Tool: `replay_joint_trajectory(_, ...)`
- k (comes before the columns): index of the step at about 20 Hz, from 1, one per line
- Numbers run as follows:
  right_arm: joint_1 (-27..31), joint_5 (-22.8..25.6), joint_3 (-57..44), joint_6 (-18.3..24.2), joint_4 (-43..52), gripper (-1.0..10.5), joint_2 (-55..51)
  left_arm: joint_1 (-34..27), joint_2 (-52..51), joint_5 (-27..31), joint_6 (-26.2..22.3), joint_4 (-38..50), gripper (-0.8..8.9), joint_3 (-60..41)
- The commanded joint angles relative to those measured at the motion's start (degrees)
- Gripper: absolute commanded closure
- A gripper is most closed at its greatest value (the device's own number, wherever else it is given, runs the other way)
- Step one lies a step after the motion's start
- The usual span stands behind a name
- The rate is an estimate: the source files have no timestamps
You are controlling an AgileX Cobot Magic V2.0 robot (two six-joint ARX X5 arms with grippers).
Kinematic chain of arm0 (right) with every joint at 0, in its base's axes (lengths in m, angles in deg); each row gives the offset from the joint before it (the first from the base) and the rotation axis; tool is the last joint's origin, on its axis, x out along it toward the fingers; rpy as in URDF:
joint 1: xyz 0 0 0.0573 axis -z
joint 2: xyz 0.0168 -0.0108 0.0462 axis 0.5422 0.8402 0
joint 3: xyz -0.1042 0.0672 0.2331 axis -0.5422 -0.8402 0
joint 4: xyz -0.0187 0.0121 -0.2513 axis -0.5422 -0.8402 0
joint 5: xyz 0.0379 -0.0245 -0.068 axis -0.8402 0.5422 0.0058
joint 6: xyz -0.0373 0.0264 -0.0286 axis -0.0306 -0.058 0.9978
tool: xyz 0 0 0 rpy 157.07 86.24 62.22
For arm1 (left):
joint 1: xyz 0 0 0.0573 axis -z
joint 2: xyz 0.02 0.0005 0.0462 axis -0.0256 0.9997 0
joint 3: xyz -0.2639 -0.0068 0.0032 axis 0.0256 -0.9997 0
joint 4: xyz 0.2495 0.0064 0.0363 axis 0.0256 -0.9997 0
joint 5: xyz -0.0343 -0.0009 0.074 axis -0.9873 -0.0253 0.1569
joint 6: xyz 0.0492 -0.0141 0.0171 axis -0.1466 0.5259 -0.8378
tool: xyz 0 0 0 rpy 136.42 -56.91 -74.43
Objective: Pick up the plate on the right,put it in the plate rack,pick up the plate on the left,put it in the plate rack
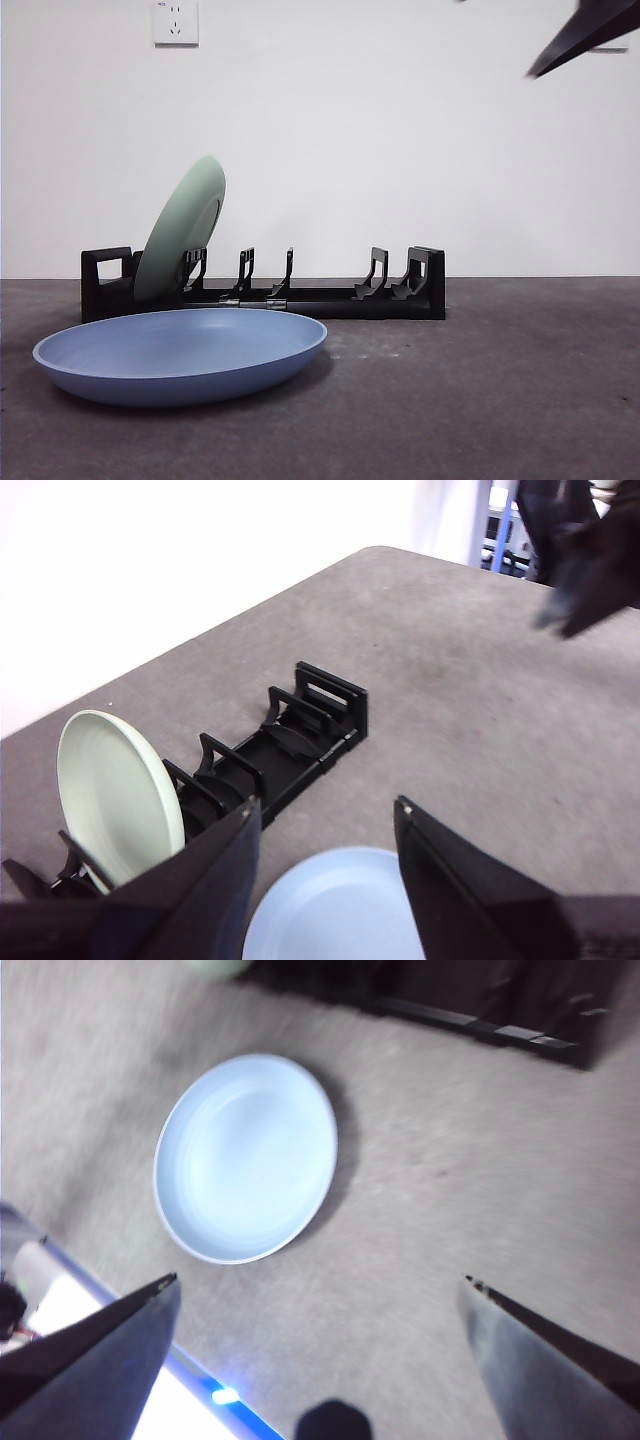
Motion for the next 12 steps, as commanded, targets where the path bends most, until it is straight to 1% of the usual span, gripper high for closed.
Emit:
replay_joint_trajectory(1,-3.0,0.0,-0.5,-0.8,2.2,4.8,4.2,0.7,-4.5,-0.1,-5.1,-5.5,5.53,-0.2)
replay_joint_trajectory(2,-4.9,0.5,-0.5,-1.3,3.8,4.8,6.6,0.9,-6.6,-0.1,-6.3,-8.4,4.75,-0.2)
replay_joint_trajectory(3,-6.2,1.2,-0.5,-1.7,5.1,4.8,8.6,1.1,-7.9,-0.1,-7.3,-10.7,4.18,-0.2)
replay_joint_trajectory(4,-7.8,2.0,-0.5,-2.8,6.9,4.8,11.2,1.1,-9.2,-0.1,-8.5,-13.2,3.98,-0.2)
replay_joint_trajectory(6,-10.6,3.2,-0.5,-3.9,9.7,4.8,16.1,1.4,-10.4,-0.2,-9.8,-16.2,3.98,-0.2)
replay_joint_trajectory(9,-14.1,3.7,-0.5,-4.3,13.4,4.8,23.1,2.9,-10.6,-0.1,-9.9,-17.2,3.98,-0.2)
replay_joint_trajectory(12,-16.4,4.3,-0.5,-5.6,16.9,4.8,28.8,5.3,-9.9,0.2,-10.2,-17.4,3.98,-0.2)
